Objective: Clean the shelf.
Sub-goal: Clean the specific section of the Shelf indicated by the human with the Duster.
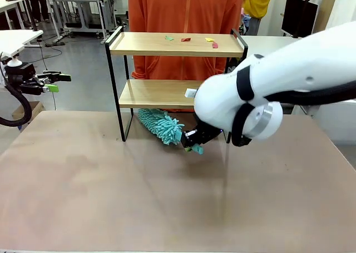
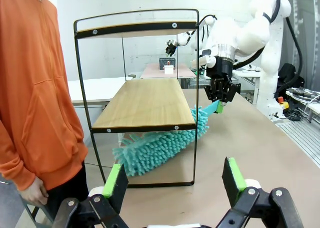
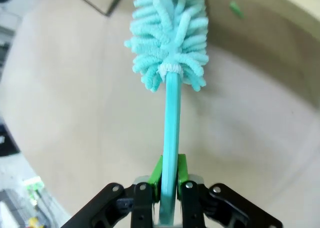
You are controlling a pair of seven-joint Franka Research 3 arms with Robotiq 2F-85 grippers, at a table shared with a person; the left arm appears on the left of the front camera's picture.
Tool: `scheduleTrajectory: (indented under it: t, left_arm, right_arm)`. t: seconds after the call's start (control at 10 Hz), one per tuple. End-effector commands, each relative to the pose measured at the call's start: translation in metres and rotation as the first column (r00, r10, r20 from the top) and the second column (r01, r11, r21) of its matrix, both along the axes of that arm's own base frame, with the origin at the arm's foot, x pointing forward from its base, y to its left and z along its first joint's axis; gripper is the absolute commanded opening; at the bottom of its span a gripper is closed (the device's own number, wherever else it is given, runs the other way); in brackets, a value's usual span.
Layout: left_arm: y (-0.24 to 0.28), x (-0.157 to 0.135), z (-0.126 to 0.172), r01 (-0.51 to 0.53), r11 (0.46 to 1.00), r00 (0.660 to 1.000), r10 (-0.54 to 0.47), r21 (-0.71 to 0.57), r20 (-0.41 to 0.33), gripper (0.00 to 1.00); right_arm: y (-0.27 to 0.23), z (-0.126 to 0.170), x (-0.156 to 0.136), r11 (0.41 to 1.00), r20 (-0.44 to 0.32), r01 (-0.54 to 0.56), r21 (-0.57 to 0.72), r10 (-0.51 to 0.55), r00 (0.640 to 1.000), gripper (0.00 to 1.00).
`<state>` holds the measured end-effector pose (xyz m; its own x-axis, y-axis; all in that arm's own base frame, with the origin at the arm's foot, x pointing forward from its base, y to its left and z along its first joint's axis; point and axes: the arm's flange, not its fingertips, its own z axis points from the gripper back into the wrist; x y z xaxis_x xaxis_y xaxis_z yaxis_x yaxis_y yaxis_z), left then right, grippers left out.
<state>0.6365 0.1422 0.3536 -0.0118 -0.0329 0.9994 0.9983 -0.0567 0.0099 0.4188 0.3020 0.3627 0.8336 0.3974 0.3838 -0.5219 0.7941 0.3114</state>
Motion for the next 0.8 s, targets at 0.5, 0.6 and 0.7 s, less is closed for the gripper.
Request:
scheduleTrajectory:
  t: [0.5, 0.6, 0.7]
  left_arm:
    - [-0.001, -0.002, 0.003, 0.005, 1.000, 1.000, -0.005, 0.003, 0.001, 1.00]
    - [-0.001, -0.002, 0.003, 0.005, 1.000, 1.000, -0.005, 0.003, 0.001, 1.00]
    - [-0.001, -0.002, 0.003, 0.005, 1.000, 1.000, -0.005, 0.003, 0.001, 1.00]
  right_arm:
    - [-0.155, 0.138, -0.141, 0.988, -0.056, -0.121, -0.091, 0.117, 0.992, 0.13]
    - [-0.159, 0.140, -0.150, 0.983, -0.086, -0.147, -0.111, 0.138, 0.987, 0.13]
    - [-0.164, 0.141, -0.156, 0.974, -0.122, -0.175, -0.142, 0.158, 0.980, 0.13]
